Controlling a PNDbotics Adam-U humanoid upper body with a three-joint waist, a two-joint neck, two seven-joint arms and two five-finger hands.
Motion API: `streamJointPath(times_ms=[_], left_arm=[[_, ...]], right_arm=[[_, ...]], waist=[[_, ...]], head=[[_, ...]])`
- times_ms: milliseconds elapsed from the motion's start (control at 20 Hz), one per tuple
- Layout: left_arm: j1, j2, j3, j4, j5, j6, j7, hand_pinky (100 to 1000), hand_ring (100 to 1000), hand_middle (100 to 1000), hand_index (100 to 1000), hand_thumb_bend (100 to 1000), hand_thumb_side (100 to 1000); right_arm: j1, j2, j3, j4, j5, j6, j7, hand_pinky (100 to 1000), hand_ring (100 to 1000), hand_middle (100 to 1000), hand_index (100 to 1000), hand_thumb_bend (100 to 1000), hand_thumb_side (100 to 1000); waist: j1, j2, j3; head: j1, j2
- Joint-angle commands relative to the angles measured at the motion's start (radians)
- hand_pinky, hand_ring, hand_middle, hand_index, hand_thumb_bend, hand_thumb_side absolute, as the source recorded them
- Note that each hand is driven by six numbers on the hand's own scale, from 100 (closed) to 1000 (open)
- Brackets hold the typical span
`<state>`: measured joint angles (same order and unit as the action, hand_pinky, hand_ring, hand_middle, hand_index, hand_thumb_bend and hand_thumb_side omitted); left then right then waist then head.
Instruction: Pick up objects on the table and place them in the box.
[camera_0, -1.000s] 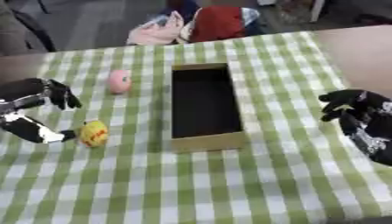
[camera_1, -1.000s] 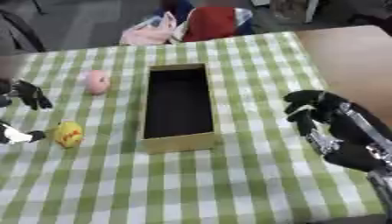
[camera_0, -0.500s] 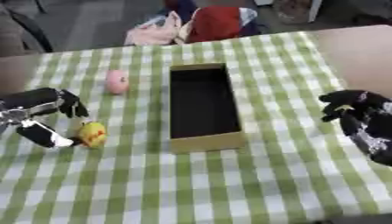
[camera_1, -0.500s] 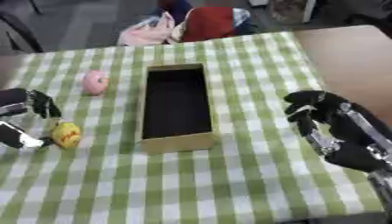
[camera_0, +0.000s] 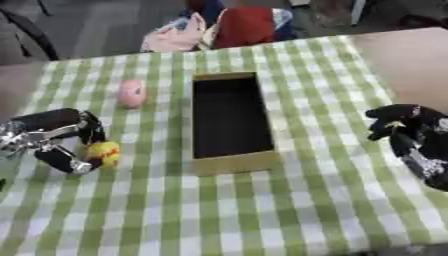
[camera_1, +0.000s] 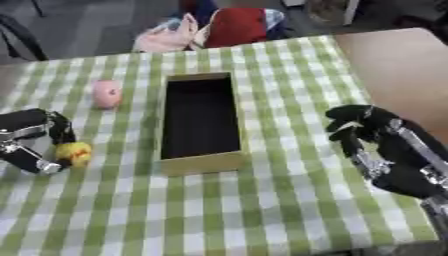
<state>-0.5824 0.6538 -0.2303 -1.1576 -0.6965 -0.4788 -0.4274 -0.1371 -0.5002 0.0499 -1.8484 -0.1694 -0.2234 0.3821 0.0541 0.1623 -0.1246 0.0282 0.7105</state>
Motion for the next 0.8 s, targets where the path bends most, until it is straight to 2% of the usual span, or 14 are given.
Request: streamJointPath(times_ms=[50,250,500,800], left_arm=[[-0.017,0.016,0.009,-0.002,-0.006,0.010,0.056,520,406,372,490,166,107],[-0.032,0.044,0.027,-0.054,0.061,0.021,0.084,511,381,339,461,128,110],[-0.093,0.106,0.044,-0.159,0.162,0.030,0.073,521,391,349,464,143,101],[-0.196,0.070,0.038,-0.150,0.196,0.015,0.082,541,412,368,482,149,100]], right_arm=[[-0.011,-0.022,-0.006,-0.021,-0.004,0.000,0.001,691,894,631,834,100,403],[-0.009,-0.023,-0.007,-0.021,-0.005,0.000,0.000,691,894,631,833,100,402],[-0.009,-0.027,-0.002,-0.021,-0.007,0.001,0.005,691,894,631,833,100,404],[-0.029,-0.030,0.027,-0.025,-0.016,0.002,0.032,691,893,630,832,100,406]], waist=[[-0.001,-0.010,-0.002],[-0.001,-0.013,-0.004],[0.004,-0.021,-0.014],[0.009,-0.022,-0.059]], head=[[0.003,-0.011],[0.004,-0.012],[0.013,-0.011],[0.038,-0.020]])
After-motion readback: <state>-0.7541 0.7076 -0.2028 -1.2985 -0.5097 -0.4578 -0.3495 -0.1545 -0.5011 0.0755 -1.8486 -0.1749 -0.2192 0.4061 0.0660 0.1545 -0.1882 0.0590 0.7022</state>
